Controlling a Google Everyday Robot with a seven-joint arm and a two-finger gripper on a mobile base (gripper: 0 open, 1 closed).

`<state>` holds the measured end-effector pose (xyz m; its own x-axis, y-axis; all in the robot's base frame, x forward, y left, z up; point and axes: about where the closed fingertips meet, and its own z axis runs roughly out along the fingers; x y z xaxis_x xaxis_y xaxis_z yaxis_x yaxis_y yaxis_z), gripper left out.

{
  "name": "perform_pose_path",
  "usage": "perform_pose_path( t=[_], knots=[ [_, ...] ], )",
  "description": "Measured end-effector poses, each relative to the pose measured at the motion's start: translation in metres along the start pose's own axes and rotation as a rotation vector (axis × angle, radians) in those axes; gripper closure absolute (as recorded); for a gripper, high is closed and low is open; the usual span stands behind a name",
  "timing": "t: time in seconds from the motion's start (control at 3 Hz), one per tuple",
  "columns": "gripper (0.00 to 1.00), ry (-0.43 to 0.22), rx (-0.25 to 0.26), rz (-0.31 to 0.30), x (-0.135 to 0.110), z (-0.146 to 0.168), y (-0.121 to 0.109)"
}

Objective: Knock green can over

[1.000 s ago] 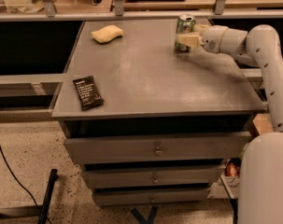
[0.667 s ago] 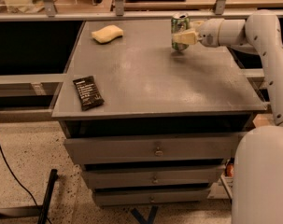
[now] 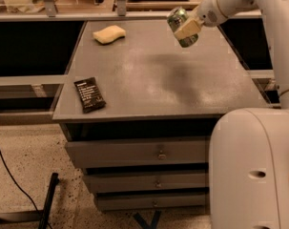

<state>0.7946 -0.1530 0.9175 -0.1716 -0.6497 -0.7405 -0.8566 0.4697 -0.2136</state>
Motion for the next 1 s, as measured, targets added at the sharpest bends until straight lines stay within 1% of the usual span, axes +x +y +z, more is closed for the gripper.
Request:
perform_pose_path(
  t=[0.33, 0.67, 1.0],
  knots=[
    [1.0, 0.232, -0.043, -0.054, 0.011, -0.026, 0.023],
    [1.0, 0.416, -0.104, -0.099, 0.024, -0.049, 0.046],
    [1.0, 0.467, -0.156, -0.11, 0.033, -0.055, 0.059]
  ],
)
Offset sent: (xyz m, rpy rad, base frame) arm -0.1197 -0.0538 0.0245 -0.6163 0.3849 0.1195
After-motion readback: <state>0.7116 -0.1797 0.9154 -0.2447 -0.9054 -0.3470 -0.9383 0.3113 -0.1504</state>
